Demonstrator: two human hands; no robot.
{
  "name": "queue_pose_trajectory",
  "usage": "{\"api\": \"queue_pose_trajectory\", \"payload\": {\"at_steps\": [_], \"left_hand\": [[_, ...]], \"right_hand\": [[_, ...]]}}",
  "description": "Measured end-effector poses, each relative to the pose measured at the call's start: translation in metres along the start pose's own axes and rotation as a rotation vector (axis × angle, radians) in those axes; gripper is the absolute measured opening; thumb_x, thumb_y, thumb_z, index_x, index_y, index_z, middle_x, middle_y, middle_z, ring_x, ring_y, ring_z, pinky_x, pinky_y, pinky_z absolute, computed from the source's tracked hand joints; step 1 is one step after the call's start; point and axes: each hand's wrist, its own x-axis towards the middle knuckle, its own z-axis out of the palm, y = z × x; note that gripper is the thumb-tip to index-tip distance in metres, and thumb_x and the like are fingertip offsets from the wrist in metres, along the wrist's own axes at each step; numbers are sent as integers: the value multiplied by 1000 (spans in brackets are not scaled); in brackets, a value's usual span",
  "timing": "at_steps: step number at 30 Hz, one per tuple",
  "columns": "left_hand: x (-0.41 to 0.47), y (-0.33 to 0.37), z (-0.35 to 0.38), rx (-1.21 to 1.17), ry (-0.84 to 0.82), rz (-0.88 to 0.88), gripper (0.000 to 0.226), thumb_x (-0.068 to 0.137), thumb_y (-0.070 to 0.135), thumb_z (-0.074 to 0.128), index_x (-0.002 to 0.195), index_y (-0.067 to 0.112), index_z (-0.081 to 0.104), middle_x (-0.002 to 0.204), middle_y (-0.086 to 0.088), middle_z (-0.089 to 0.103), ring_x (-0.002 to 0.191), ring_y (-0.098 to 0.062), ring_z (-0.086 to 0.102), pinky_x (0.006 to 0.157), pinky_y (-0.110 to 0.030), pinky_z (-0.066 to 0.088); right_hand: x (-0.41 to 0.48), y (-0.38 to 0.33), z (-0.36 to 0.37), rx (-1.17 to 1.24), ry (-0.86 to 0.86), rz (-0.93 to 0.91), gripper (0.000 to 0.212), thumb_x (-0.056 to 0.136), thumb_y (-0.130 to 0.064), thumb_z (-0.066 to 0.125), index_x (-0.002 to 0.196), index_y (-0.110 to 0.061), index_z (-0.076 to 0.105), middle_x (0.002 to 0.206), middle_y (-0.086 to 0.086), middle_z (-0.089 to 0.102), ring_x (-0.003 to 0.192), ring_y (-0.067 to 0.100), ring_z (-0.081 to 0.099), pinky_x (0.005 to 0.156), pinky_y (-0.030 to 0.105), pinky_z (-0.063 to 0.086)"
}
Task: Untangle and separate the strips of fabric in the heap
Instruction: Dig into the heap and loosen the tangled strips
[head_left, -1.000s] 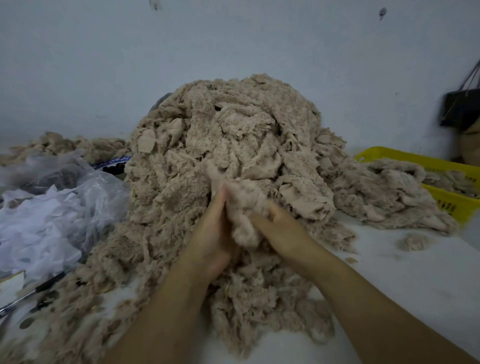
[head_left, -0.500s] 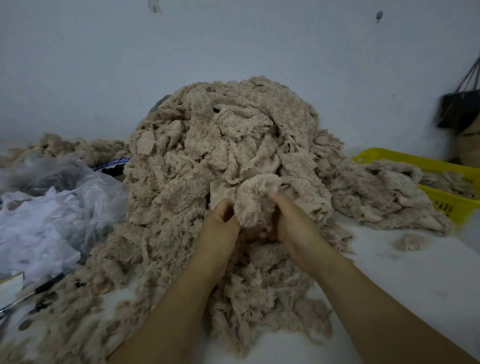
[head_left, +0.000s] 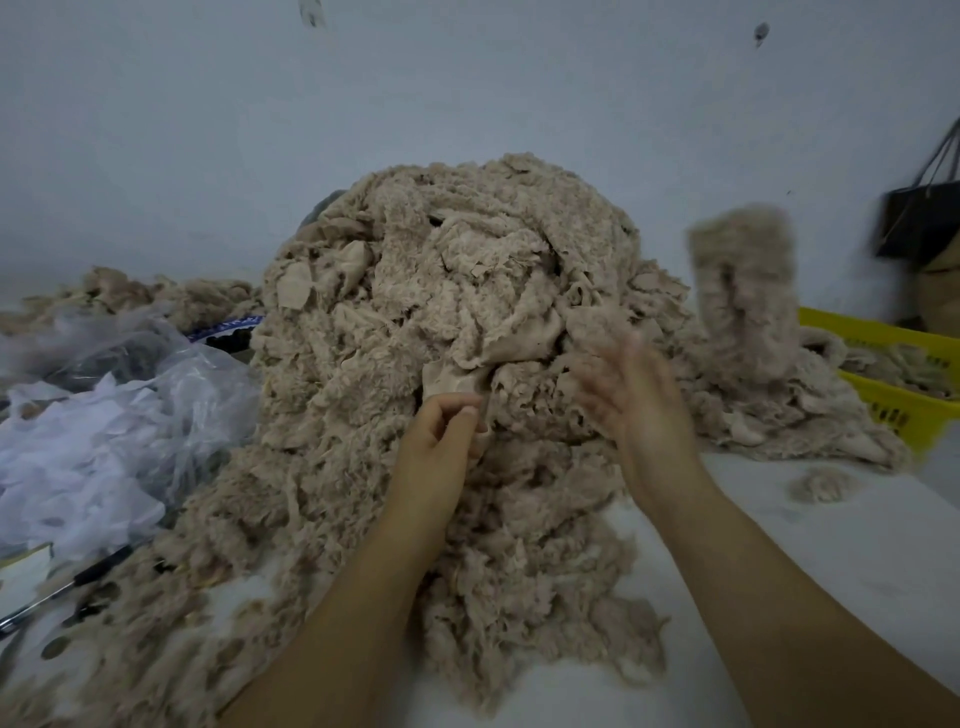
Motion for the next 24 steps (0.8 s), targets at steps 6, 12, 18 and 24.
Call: {"api": "queue_pose_trajectory", "payload": {"at_steps": [6,12,18,24], "left_hand": [[-2,-2,2,109,-20,-44,28,101,32,51,85,48,68,80,17,67,64,0,58,65,-27,47],[-3,-1,5,124,-74,-97,25,102,29,50,90,37,71,85,5,69,63,-2,60,56,-18,50],[-8,7,9,-179,-203,-309,36,92,52,57,91,25,81,95,-2,76,87,-15,71,76,-27,54],[-2,9,-1,-444,-262,-480,21,90,29,65,93,8,67,78,-8,69,65,-17,68,56,-26,54]], "right_hand": [[4,27,-6,-982,58,-88,50,101,-34,50,148,-20,37,155,4,27,120,2,41,91,27,34],[8,26,-17,-881,116,71,54,103,-27,47,152,-12,33,151,10,43,127,25,50,94,27,39],[-33,19,23,-723,-433,-61,28,90,-60,47,86,-38,65,79,-11,71,69,9,66,67,28,56],[-36,27,24,-698,-713,102,48,88,-51,55,65,-9,50,46,-9,35,40,9,30,42,21,28]]}}
